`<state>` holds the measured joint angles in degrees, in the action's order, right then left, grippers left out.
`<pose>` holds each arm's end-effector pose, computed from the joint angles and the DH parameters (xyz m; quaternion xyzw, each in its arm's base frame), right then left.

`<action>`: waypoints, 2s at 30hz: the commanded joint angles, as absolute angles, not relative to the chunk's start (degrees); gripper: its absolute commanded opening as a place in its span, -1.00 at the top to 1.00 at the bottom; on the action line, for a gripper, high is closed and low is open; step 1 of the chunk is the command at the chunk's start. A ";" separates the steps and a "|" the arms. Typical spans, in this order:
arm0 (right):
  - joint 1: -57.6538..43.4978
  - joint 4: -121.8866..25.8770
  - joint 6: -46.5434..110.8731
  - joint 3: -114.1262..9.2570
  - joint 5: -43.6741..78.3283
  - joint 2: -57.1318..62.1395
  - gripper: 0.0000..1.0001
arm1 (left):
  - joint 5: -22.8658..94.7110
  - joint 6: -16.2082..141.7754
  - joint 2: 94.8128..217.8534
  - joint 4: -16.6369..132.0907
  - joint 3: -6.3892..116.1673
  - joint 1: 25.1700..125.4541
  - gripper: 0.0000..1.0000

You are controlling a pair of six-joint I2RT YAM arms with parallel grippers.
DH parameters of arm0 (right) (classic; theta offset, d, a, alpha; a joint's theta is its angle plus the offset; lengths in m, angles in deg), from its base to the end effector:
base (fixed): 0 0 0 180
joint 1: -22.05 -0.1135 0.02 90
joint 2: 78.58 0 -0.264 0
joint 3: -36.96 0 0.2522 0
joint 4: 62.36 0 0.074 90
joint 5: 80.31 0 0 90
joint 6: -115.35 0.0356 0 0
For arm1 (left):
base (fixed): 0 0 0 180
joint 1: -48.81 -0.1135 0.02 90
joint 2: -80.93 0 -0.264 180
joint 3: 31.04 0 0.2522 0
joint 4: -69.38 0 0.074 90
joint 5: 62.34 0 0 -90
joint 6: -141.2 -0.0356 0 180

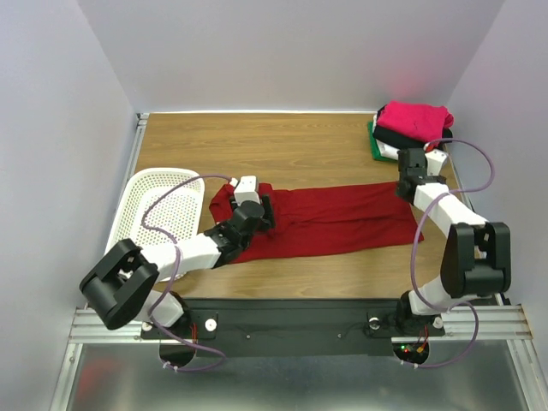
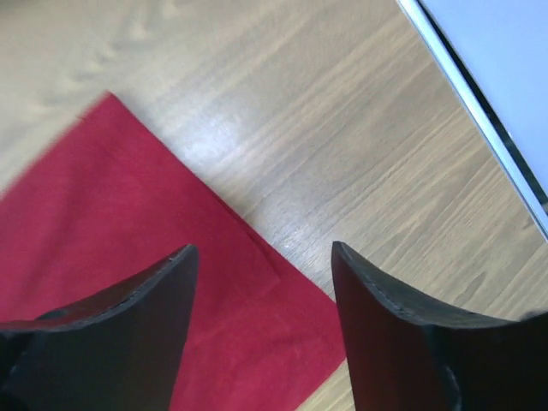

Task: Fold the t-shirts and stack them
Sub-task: Fold the tshirt

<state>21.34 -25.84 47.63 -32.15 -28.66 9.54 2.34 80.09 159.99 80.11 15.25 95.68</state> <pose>0.3077 -0.0183 0.2112 0.2644 0.8680 -0.2516 0.3368 0.2028 -0.1942 0.1963 0.0054 0.8183 -0.1914 0.5420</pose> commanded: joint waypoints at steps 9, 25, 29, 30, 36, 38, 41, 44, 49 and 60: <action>16.51 -34.44 46.18 -31.12 -15.02 2.02 -0.49 | -5.65 73.88 166.43 80.58 28.24 90.48 -0.47; 15.98 -40.78 45.74 -28.74 -5.61 1.67 -0.49 | -1.70 69.84 182.26 81.29 39.76 87.75 0.30; 15.99 -40.95 45.92 -28.57 -5.08 1.67 -0.50 | -1.87 70.36 181.74 81.29 38.01 87.57 0.82; 15.98 -41.04 45.92 -28.48 -4.99 1.67 -0.49 | -2.04 70.80 181.13 81.29 37.13 87.49 0.91; 15.98 -41.39 45.83 -28.13 -4.29 1.23 -0.49 | -2.31 72.47 177.53 81.81 33.27 87.57 1.00; 15.81 -41.48 45.83 -28.04 -4.11 1.14 -0.49 | -2.40 73.17 176.21 81.90 31.86 87.48 1.00; 15.55 -41.39 45.65 -27.87 -3.41 1.05 -0.50 | -3.19 75.10 173.57 81.99 28.35 87.57 1.00; 15.37 -41.48 45.48 -27.95 -3.23 1.05 -0.49 | -3.80 76.69 170.41 82.08 24.39 87.66 1.00; 14.67 -41.57 45.39 -28.13 -2.88 1.40 -0.49 | -4.07 79.32 165.13 81.64 18.24 87.92 1.00; 13.53 -41.83 45.13 -29.45 -2.62 4.04 -0.49 | -4.94 86.44 156.18 74.18 10.50 90.21 1.00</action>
<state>14.41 -38.93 46.02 -28.39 -3.20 2.92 -2.77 82.71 160.28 77.10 12.26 89.35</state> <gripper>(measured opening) 0.746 0.018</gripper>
